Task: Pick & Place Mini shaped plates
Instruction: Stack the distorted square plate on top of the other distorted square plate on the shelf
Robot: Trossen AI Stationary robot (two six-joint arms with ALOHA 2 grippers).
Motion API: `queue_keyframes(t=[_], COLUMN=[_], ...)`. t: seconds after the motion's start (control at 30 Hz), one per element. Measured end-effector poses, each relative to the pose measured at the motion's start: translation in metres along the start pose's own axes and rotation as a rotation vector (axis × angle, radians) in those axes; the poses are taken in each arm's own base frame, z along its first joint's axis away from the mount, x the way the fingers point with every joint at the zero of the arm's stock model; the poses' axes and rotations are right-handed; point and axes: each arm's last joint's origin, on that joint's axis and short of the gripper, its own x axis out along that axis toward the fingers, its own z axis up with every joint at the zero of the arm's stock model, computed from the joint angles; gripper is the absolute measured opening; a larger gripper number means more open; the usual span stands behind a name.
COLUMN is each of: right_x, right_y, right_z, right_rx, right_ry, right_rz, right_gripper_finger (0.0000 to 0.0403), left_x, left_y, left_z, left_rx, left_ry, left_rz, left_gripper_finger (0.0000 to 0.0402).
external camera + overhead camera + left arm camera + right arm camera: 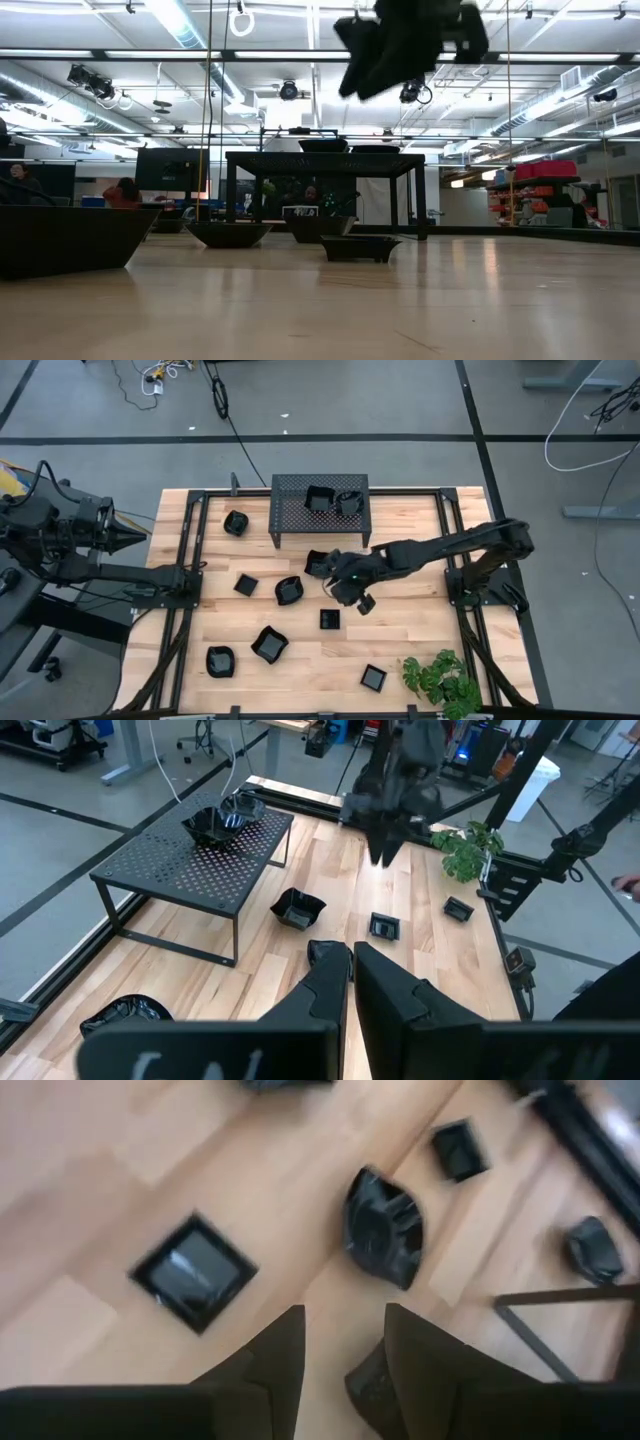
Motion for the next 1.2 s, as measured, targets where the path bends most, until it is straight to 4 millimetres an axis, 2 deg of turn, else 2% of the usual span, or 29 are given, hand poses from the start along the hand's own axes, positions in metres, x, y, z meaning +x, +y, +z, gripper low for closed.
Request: queue_keyframes(t=[0.17, 0.33, 0.7, 0.97, 1.2], right_x=[0.034, 0.055, 0.07, 0.075, 0.094], right_y=[-0.001, -0.007, -0.026, -0.024, -0.02], right_z=[-0.013, -0.028, -0.053, -0.056, -0.062], right_rx=[-0.176, -0.3, -0.268, -0.301, -0.325], right_ry=[0.109, 0.246, 0.305, 0.291, 0.31], right_rz=[0.028, -0.006, -0.006, 0.043, 0.066], right_gripper_finger=[0.0139, 0.0139, 0.0139, 0.0139, 0.0139], left_x=[0.0, 0.0, 0.0, 0.0, 0.0], left_y=[0.0, 0.0, 0.0, 0.0, 0.0], left_z=[0.0, 0.0, 0.0, 0.0, 0.0], left_rx=[0.0, 0.0, 0.0, 0.0, 0.0], left_ry=[0.0, 0.0, 0.001, 0.0, 0.0], left_rz=[0.0, 0.0, 0.0, 0.0, 0.0], left_gripper_finger=[0.0025, 0.0025, 0.0025, 0.0025, 0.0025])
